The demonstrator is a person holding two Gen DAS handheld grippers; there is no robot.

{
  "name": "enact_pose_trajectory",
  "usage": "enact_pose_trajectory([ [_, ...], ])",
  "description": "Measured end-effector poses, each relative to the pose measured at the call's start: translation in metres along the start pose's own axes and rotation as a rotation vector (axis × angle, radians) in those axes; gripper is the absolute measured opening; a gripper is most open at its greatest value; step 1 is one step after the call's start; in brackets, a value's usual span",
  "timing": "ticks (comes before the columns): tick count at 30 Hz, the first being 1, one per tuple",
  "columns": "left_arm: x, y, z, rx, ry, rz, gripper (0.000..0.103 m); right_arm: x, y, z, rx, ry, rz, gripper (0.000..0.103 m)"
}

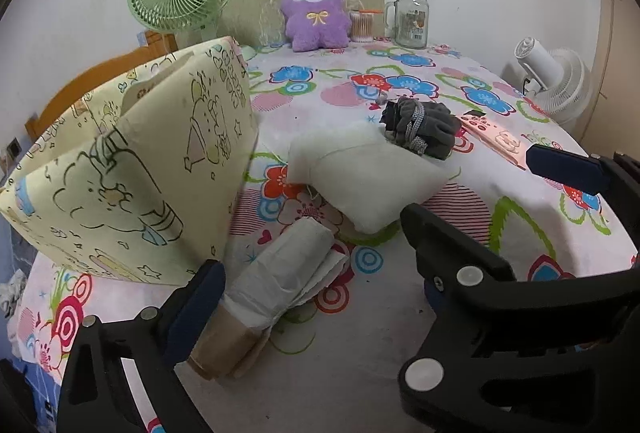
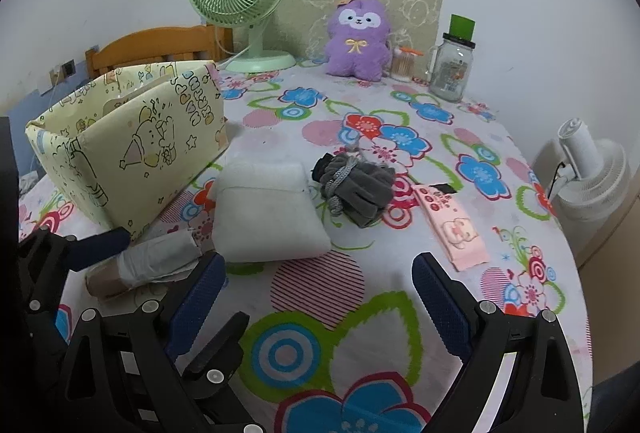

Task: Organize soft objects
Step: 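Move the left gripper to the rolled white paper while the right approaches the white cotton pad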

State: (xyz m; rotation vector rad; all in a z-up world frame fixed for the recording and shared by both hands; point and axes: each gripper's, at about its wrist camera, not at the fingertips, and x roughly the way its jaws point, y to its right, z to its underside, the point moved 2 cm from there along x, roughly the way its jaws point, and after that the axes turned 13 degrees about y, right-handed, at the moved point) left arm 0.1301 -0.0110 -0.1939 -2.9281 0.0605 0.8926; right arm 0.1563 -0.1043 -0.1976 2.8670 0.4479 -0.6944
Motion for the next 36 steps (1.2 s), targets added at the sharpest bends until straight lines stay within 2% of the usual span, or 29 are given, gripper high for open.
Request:
enact_pose_trajectory([
  [3, 0.004, -0.002, 0.001, 0.004, -0.016, 0.005, 0.096, 0.004, -0.001, 0.0, 0.003, -0.009, -0.005, 0.096],
  [10, 0.008, -0.011, 0.0, -0.037, -0.056, 0.086, 0.09, 0.01, -0.003, -0.002, 0.013, -0.018, -0.017, 0.096],
  [13, 0.007, -0.011, -0.001, -0.025, -0.066, 0.1, 0.083, 0.012, -0.003, -0.003, 0.019, -0.023, -0.017, 0.096],
  [21, 0.004, -0.013, -0.005, -0.02, -0.084, 0.123, 0.047, 0.022, -0.006, -0.006, 0.037, -0.058, -0.053, 0.096],
  [24, 0.005, -0.013, -0.007, -0.013, -0.093, 0.137, 0.039, 0.025, -0.008, -0.009, 0.027, -0.062, -0.061, 0.096],
  [36, 0.01, -0.007, -0.012, -0.012, -0.12, 0.131, 0.029, 0.039, 0.0, -0.015, 0.013, -0.086, -0.057, 0.096],
])
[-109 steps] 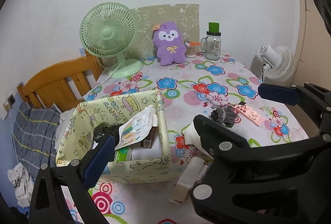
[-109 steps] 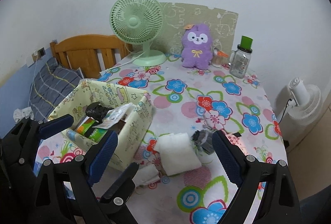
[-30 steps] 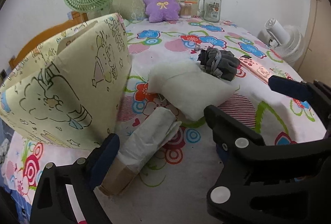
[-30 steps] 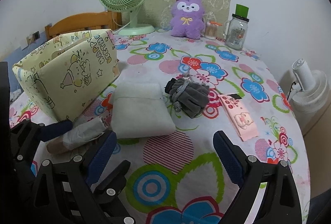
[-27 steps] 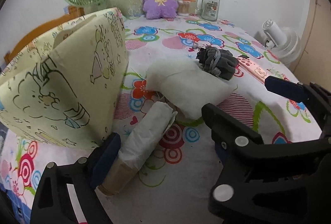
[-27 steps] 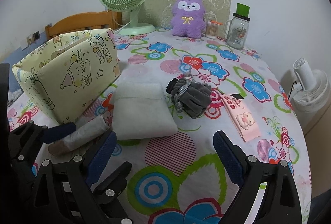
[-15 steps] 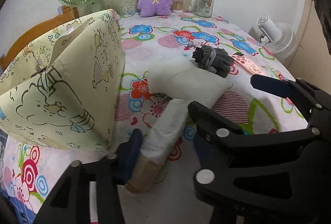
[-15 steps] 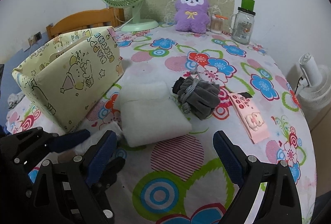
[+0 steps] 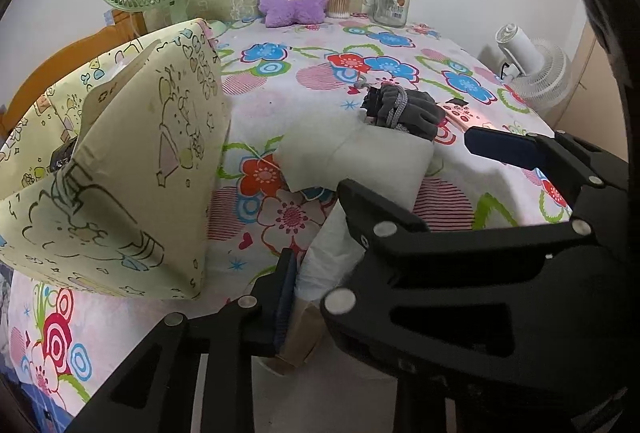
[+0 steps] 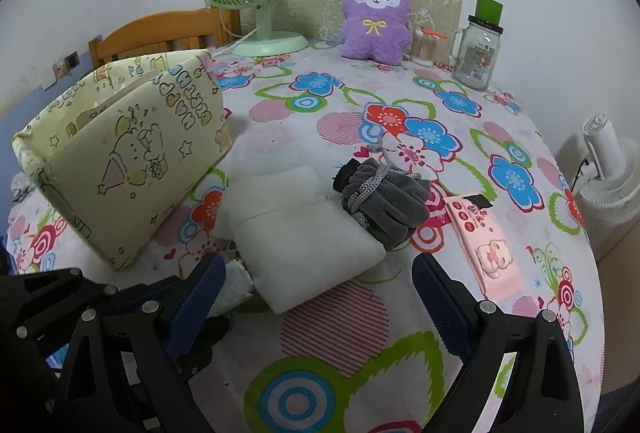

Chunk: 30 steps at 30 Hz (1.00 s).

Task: Organize soft objects
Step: 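Move the left gripper to the rolled white paper while the right approaches the white cotton pad, then grasp the rolled white paper with the left gripper while the right grasps the white cotton pad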

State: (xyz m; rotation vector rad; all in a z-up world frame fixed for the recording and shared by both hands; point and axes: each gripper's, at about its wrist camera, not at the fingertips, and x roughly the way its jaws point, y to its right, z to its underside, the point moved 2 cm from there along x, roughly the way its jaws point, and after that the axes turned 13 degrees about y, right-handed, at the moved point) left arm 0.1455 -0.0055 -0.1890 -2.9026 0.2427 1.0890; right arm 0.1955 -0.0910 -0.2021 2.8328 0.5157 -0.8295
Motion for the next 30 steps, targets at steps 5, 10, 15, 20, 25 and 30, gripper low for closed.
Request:
enact_pose_trajectory([
  [5, 0.003, 0.001, -0.003, -0.013, -0.012, -0.003, 0.029, 0.008, 0.005, -0.004, 0.007, -0.015, -0.016, 0.096],
  [10, 0.009, 0.003, -0.008, -0.027, -0.019, -0.016, 0.034, 0.018, 0.009, -0.004, 0.006, -0.04, -0.039, 0.09],
  [15, 0.014, 0.006, -0.011, -0.038, -0.018, -0.019, 0.051, 0.027, 0.016, 0.0, 0.075, -0.079, -0.092, 0.071],
  [20, 0.018, 0.012, -0.011, -0.025, -0.017, -0.011, 0.065, 0.024, 0.019, 0.002, 0.086, -0.084, -0.108, 0.051],
  [25, 0.018, 0.015, -0.01, -0.02, -0.012, -0.019, 0.067, 0.014, 0.021, 0.004, 0.074, -0.064, -0.086, 0.041],
  [30, 0.015, 0.018, -0.009, -0.019, -0.014, -0.024, 0.064, 0.004, 0.027, 0.006, 0.083, -0.044, -0.07, 0.037],
])
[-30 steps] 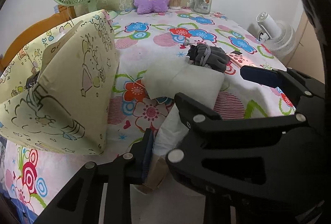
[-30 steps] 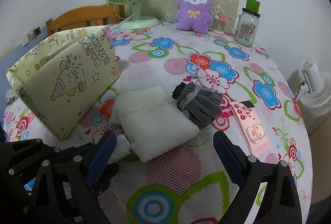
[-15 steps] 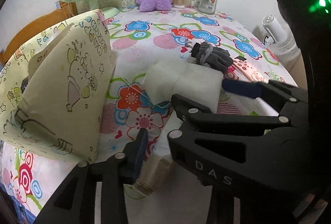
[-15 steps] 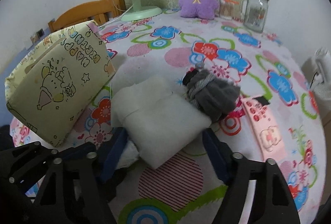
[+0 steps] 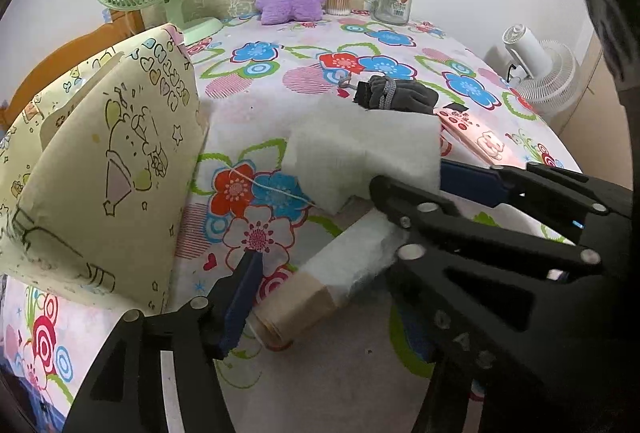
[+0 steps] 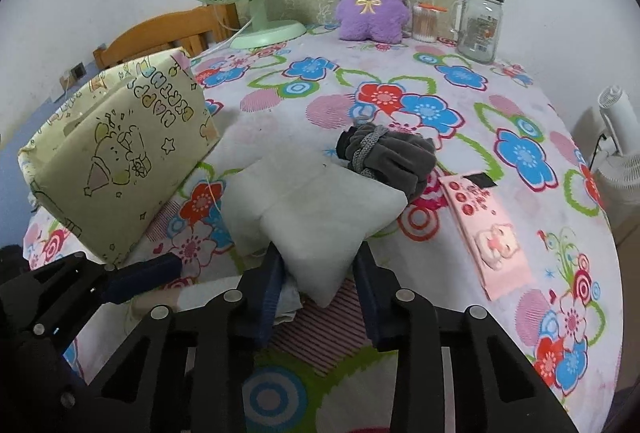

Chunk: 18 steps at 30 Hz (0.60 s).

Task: Organize soft objects
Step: 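Grasp the rolled white paper with the left gripper while the right grasps the white cotton pad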

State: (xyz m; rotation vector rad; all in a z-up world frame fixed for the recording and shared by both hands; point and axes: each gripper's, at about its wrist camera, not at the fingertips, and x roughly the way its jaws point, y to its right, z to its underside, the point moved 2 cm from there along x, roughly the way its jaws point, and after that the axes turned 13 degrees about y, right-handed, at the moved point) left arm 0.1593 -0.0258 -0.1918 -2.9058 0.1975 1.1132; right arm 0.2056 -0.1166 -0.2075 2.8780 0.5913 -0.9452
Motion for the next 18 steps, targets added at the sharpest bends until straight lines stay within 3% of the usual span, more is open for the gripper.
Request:
enact_pose_trajectory([
  [12, -0.014, 0.011, 0.008, 0.014, 0.016, 0.02, 0.02, -0.04, 0.015, 0.01, 0.053, 0.039, 0.064, 0.037],
  [18, -0.023, 0.017, 0.016, 0.027, 0.027, 0.005, 0.016, -0.055, 0.022, 0.018, 0.081, 0.045, 0.092, 0.037],
])
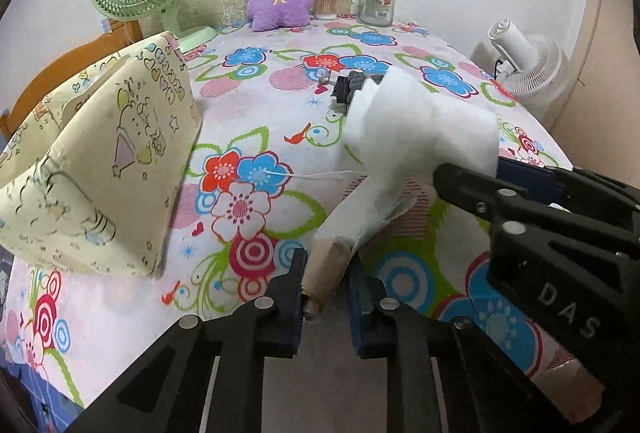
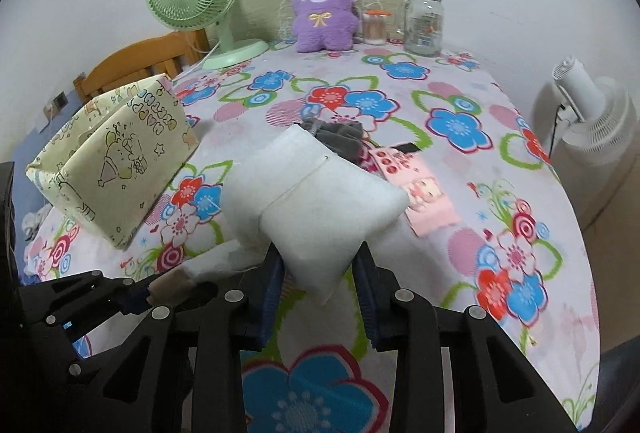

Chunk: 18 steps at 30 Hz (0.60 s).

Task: Organize soft objects
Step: 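Grasp the rolled white paper with the left gripper while the right grasps the white cotton pad, then lift the rolled paper with the left gripper while the right lifts the cotton pad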

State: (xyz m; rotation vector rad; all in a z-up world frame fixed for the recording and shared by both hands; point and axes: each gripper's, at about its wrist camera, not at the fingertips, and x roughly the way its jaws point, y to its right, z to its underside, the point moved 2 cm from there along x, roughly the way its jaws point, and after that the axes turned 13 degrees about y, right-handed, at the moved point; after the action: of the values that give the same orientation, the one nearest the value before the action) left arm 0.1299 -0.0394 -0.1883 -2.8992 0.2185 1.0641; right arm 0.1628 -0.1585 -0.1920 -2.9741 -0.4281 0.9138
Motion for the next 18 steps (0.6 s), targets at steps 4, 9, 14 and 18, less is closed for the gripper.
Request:
enact_pose_trajectory([
  [4, -0.006, -0.001, 0.004, -0.016, 0.008, -0.021, 0.014, -0.011, 0.004, 0.006, -0.004, 0.011, 0.036, 0.037],
  [9, -0.011, -0.006, 0.008, -0.053, 0.011, -0.044, 0.014, -0.02, 0.01, 0.016, 0.019, 0.004, 0.046, 0.037],
  [14, -0.015, -0.002, 0.011, -0.045, 0.012, -0.055, 0.041, -0.026, 0.011, 0.026, 0.023, -0.013, 0.052, 0.04],
  [18, -0.019, 0.0, 0.011, -0.025, 0.035, -0.084, 0.058, -0.028, 0.014, 0.029, 0.011, -0.018, 0.071, 0.062],
])
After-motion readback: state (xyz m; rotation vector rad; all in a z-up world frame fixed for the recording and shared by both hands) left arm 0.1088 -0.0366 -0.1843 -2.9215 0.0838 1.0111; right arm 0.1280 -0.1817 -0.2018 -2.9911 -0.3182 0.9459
